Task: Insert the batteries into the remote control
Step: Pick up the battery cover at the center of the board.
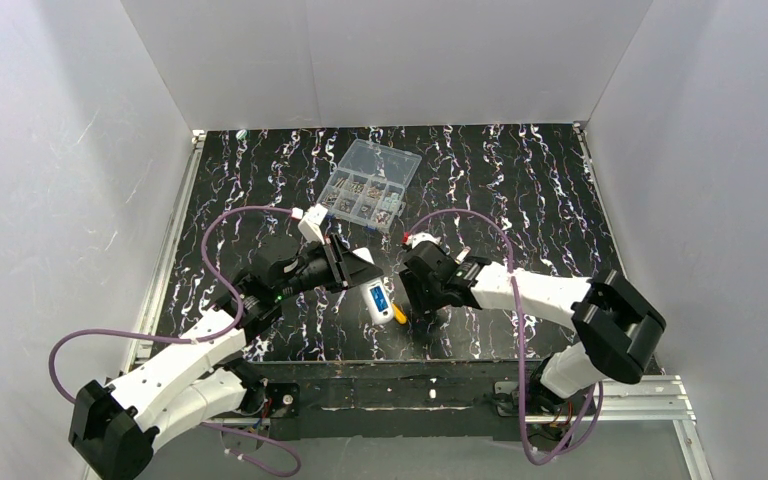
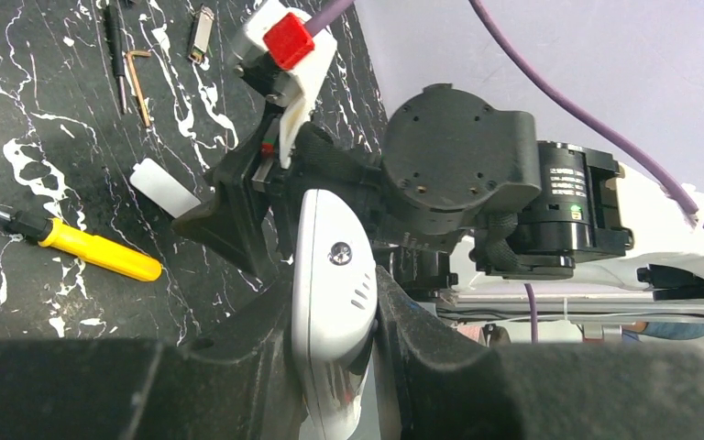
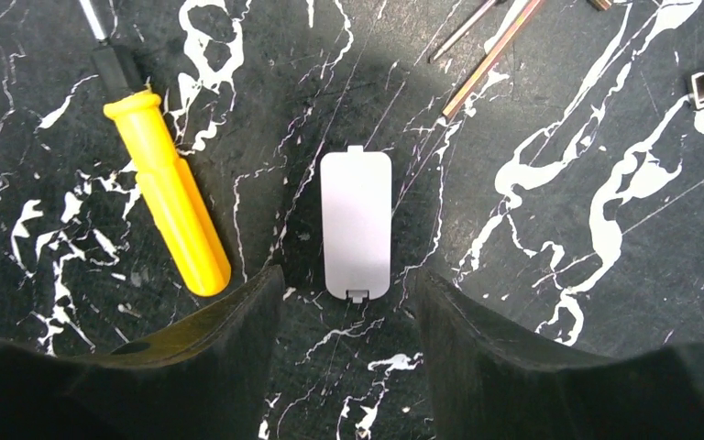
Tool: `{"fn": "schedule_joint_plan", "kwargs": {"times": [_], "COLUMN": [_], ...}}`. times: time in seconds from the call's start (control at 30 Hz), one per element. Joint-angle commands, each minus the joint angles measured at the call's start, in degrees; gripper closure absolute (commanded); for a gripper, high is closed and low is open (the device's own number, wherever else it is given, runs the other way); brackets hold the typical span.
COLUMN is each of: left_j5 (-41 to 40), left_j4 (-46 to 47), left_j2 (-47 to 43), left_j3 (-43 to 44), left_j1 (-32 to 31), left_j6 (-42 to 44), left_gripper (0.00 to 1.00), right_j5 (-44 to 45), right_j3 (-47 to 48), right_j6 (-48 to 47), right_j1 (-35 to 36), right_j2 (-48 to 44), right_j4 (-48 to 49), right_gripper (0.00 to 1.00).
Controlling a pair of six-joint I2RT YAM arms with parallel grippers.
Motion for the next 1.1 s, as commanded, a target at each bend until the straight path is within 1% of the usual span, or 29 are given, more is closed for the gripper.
{"fn": "schedule_joint_plan", "kwargs": {"times": [0.0,0.2,0.47,0.8,0.83,0.93,1.07], "left_j5": [0.3,0.1,0.0,-0.4,-0.4,-0.6,-2.2], "left_j4": [1.4,1.3,1.5,1.6,1.6,1.7,2.7], "left_j2": [-2.1,-2.1,-1.9,-2.1,-2.1,-1.9,-1.1], "left_j3": [0.9,0.7,0.8,0.5,0.6,0.6,0.6], "left_j1": [0.2,0.2,0.2,0.2,0.2,0.2,0.2], "left_j6": [0.9,0.8,0.8,0.6,0.5,0.2,-0.3], "left_gripper": [1.0,1.0,1.0,1.0,1.0,1.0,1.0], "right_j5": [1.7,0.6,-0.3,-0.4,-0.4,0.4,3.9], "right_j3": [2.8,2.1,1.8,1.4,1.4,1.0,1.5], "right_j6": [-1.1,-0.9,-1.0,-1.1,-1.2,-0.8,-0.6], "right_j1": [0.4,0.4,0.4,0.4,0.4,0.4,0.4], "right_j2": [2.4,4.2,6.5,7.2,7.2,6.6,2.9], "right_j4": [-0.4,0.6,1.2,0.2,0.0,-0.4,-2.7], "right_gripper": [0.39,0.4,0.52,0.61,0.62,0.7,0.72]}}
